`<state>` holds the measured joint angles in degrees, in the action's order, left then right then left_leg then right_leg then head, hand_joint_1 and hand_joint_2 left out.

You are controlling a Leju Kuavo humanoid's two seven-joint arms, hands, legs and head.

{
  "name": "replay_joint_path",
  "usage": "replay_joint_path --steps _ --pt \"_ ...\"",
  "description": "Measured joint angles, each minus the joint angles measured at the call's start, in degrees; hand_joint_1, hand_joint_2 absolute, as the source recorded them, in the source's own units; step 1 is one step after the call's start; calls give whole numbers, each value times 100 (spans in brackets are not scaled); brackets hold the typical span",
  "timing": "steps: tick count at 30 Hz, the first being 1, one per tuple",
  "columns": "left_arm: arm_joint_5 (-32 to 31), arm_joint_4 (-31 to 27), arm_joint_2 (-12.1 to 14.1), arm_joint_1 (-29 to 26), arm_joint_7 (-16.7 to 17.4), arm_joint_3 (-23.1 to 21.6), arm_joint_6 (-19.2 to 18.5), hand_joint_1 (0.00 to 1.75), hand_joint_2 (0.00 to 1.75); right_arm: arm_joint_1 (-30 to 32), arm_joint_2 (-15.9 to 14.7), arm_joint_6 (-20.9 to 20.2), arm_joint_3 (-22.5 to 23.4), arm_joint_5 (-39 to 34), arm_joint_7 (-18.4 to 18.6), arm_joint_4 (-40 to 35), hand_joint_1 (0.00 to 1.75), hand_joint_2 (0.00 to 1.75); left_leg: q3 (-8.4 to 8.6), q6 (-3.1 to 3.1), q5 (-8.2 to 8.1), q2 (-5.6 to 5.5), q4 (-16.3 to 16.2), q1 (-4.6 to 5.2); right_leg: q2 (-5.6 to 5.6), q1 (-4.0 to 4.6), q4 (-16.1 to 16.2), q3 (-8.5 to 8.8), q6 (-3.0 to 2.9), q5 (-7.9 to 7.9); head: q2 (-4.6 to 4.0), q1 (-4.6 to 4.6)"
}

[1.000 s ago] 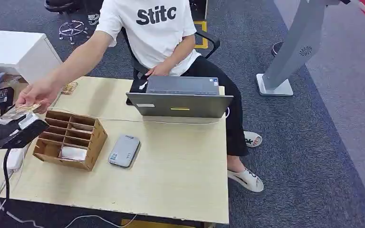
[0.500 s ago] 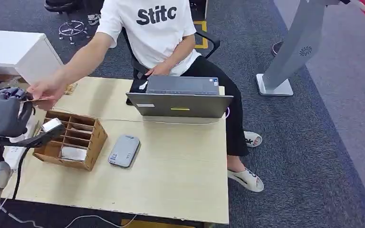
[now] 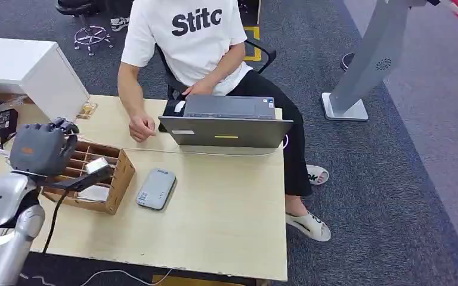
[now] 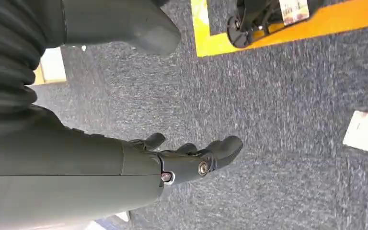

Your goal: Pass the card to the sensor for recognition and then transmit it.

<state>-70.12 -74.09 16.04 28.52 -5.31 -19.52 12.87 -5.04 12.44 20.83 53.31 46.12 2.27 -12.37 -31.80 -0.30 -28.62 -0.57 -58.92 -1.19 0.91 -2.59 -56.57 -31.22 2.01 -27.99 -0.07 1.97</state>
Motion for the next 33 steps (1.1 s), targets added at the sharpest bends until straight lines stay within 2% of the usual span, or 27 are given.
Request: replay_joint_path --steps 6,13,22,33 --pt "-35 774 -720 89 20 -490 13 175 175 -3 41 -33 0 94 44 2 0 175 0 0 0 0 -3 0 0 0 1 2 2 2 0 0" --pt "77 1327 -1116 156 13 -776 -68 175 175 -1 41 -33 0 127 57 4 0 175 0 0 0 2 -2 -1 2 1 0 -2 2 1 0 -2" --pt "120 2067 -1357 159 41 -1077 -205 175 175 0 44 -35 0 179 59 4 0 175 -2 0 0 2 -2 0 2 0 0 0 2 2 0 0" --pt "87 2716 -1379 198 227 -1254 -431 175 175 1 44 -44 2 214 44 7 0 175 -1 0 0 0 -2 -1 0 1 -1 3 2 1 0 -2"
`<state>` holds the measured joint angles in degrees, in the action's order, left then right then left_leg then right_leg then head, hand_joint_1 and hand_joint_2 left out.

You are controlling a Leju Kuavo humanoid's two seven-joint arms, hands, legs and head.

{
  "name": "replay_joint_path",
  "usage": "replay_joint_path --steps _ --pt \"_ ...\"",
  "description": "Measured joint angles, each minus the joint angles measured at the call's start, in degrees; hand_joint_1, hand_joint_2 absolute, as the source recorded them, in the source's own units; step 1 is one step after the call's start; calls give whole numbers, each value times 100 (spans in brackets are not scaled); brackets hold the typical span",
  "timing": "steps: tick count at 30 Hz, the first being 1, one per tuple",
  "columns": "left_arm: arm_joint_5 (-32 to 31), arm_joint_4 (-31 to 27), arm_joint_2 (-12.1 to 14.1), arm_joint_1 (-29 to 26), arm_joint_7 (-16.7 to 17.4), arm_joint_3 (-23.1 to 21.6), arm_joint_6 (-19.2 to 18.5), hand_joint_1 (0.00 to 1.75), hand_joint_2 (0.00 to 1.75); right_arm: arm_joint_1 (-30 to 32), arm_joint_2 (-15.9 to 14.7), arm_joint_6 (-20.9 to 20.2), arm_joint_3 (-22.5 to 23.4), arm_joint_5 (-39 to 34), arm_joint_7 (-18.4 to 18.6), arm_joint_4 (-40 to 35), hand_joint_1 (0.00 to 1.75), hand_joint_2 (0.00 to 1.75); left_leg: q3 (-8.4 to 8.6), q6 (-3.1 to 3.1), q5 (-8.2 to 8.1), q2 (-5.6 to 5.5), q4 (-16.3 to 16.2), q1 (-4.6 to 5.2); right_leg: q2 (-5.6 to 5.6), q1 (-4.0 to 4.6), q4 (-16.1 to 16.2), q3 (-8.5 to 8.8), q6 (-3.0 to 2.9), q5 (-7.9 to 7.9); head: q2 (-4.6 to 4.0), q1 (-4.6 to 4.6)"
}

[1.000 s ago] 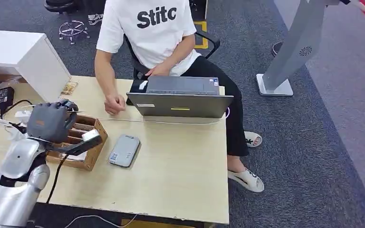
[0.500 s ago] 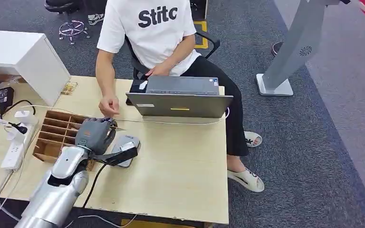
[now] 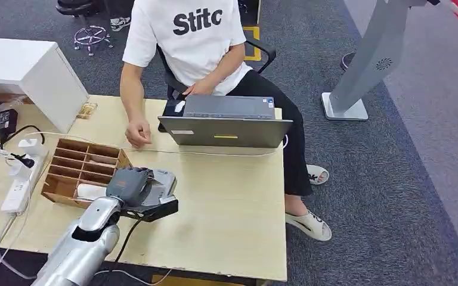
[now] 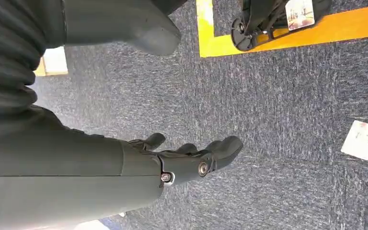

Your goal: Pass the card to the sensor for recognition and then transmit it.

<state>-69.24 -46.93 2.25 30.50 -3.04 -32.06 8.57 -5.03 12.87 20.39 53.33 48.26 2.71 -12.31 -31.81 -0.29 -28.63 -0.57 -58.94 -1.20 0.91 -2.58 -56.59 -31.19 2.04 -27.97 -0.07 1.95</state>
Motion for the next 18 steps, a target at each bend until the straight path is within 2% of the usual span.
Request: replay_joint_path --steps 18 --pt "127 286 65 279 94 -81 -13 175 175 4 0 0 0 96 9 2 0 175 6 0 3 -1 0 0 -1 1 -2 5 0 2 0 2"
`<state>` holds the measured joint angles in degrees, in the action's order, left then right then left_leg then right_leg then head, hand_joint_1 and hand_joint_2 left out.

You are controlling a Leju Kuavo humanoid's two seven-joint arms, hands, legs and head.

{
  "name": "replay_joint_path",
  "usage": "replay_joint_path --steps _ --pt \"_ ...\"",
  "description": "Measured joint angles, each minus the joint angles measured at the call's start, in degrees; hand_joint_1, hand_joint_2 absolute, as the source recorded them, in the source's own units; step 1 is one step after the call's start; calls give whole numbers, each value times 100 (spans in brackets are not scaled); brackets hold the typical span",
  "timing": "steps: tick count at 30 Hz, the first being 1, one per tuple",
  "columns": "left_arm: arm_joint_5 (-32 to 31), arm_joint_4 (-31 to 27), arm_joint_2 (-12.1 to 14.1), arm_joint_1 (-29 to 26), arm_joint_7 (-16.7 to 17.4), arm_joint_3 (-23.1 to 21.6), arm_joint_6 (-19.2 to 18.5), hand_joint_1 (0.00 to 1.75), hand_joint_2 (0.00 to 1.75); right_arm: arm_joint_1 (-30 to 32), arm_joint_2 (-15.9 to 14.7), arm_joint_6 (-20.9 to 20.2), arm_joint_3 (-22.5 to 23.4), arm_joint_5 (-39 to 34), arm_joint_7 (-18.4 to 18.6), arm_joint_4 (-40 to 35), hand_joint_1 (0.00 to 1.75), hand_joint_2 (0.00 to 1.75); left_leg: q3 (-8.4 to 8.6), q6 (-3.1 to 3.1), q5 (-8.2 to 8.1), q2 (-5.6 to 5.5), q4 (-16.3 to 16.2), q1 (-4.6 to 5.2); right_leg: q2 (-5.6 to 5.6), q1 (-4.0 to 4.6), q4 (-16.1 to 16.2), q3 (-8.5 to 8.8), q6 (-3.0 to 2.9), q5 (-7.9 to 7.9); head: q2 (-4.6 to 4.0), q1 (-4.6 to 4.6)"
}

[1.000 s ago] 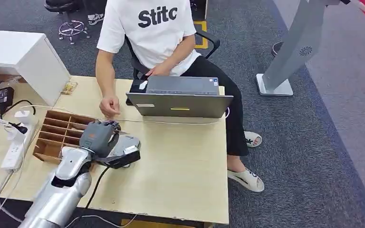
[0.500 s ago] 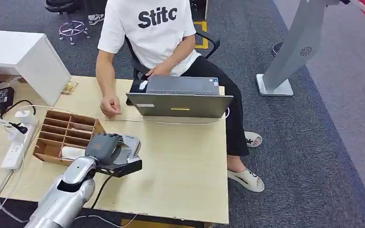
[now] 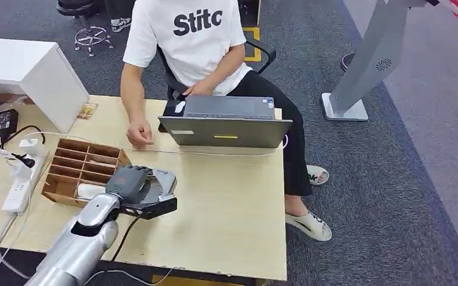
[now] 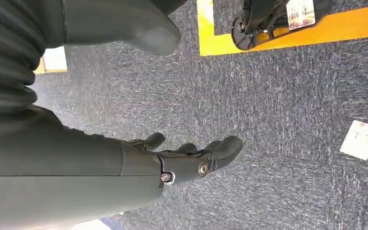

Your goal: Pass the card to the sensor for recognition and then transmit it.

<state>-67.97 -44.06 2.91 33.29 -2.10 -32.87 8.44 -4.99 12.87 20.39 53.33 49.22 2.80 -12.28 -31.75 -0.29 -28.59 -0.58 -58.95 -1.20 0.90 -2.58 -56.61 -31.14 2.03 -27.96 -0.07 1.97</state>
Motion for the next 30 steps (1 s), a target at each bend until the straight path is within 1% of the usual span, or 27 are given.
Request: replay_joint_path --steps 3,6,15,16,19,21,24,27,30 --pt "79 -70 96 162 2 0 2 175 175 5 0 0 0 39 0 0 0 175 -2 1 1 -1 0 0 -1 0 -2 -1 -1 0 0 -2" --pt "39 -177 177 325 96 2 26 175 175 4 0 0 0 77 -7 0 0 175 -4 3 3 -4 0 0 -3 0 -2 0 -1 0 0 -2" --pt "30 -210 195 369 123 2 31 175 175 4 0 0 -2 88 -7 0 0 175 -4 3 3 -4 0 0 -2 0 -2 0 0 0 0 -2" --pt "31 -426 313 665 208 15 -31 175 175 6 0 0 -2 129 -7 2 0 175 -5 3 3 -4 0 0 -3 -1 -2 0 0 1 0 0" --pt "31 -691 470 907 227 26 -37 175 175 6 0 2 0 153 -4 2 0 175 -5 3 3 -5 0 0 -6 0 -2 -1 0 0 0 -2" --pt "24 -916 577 1134 313 70 -33 175 175 7 0 13 -2 230 7 2 0 175 -7 3 3 -4 0 0 -4 0 -3 -2 0 1 0 0" --pt "-81 -1159 728 1444 323 199 -66 175 175 13 0 22 -2 254 13 2 0 175 -6 3 3 -4 0 0 -4 0 -3 -2 0 2 0 -2" --pt "-311 -1338 870 1686 400 256 -74 175 175 10 0 22 -2 295 26 2 0 175 -5 3 3 -5 0 -1 -5 0 -5 -2 0 2 0 -2" --pt "-429 -1434 938 1763 404 291 -11 175 175 11 0 24 -2 304 61 2 0 175 -5 3 3 -5 0 0 -4 0 -5 -2 0 2 0 0"
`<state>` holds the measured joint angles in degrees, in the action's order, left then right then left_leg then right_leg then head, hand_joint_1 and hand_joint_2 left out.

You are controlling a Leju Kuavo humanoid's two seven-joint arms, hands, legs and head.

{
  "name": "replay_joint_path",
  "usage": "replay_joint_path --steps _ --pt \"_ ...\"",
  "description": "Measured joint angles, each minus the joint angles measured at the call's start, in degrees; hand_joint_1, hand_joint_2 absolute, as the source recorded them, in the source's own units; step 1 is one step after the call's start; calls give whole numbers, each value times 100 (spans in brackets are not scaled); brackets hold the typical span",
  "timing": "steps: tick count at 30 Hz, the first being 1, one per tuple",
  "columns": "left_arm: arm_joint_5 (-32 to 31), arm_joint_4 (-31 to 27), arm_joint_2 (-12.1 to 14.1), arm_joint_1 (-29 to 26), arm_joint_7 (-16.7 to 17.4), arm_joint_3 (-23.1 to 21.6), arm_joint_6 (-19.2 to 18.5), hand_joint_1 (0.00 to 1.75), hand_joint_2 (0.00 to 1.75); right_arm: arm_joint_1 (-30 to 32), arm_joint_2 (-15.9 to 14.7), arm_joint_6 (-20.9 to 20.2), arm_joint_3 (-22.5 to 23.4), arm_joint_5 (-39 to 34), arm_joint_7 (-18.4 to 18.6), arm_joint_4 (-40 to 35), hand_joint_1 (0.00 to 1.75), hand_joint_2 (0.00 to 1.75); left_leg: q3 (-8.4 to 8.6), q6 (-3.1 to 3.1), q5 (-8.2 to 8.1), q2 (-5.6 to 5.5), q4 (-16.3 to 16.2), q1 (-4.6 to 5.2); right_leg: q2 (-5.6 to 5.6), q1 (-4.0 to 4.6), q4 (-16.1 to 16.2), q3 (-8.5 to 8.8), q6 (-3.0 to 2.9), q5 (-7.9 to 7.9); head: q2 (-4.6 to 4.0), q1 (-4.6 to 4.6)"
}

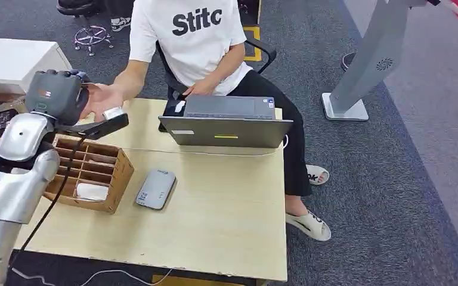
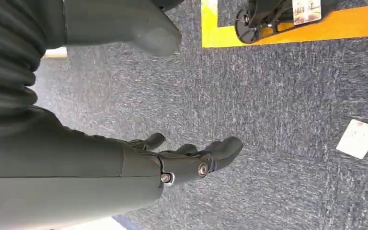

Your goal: Pass the card to the sensor for recognition and then transmit it.

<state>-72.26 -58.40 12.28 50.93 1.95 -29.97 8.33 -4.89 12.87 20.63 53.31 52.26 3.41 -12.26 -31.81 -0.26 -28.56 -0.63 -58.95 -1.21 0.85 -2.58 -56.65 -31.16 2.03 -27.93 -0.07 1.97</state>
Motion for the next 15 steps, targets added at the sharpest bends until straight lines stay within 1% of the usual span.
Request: replay_joint_path --steps 5,12,13,14,15 --pt "-273 -142 -29 -147 13 0 363 175 175 -3 0 15 0 35 4 0 0 175 0 0 0 0 0 1 0 -1 2 0 0 0 0 0" --pt "-264 -258 -98 -245 63 0 507 175 175 -5 0 28 0 61 9 0 0 175 1 0 0 0 0 1 -1 0 2 1 0 1 0 0" --pt "-262 -271 -103 -245 81 0 522 44 175 -6 0 28 0 68 11 0 0 175 2 0 0 0 0 1 0 0 1 1 0 1 0 -2" --pt "-264 -286 -109 -246 98 0 524 0 175 -5 0 28 0 70 17 0 0 175 2 0 0 0 0 1 0 0 1 1 0 1 0 -2" --pt "-264 -288 -112 -246 101 0 527 0 175 -3 0 28 0 70 22 0 0 175 2 0 0 0 0 1 0 0 1 1 0 1 0 -2"
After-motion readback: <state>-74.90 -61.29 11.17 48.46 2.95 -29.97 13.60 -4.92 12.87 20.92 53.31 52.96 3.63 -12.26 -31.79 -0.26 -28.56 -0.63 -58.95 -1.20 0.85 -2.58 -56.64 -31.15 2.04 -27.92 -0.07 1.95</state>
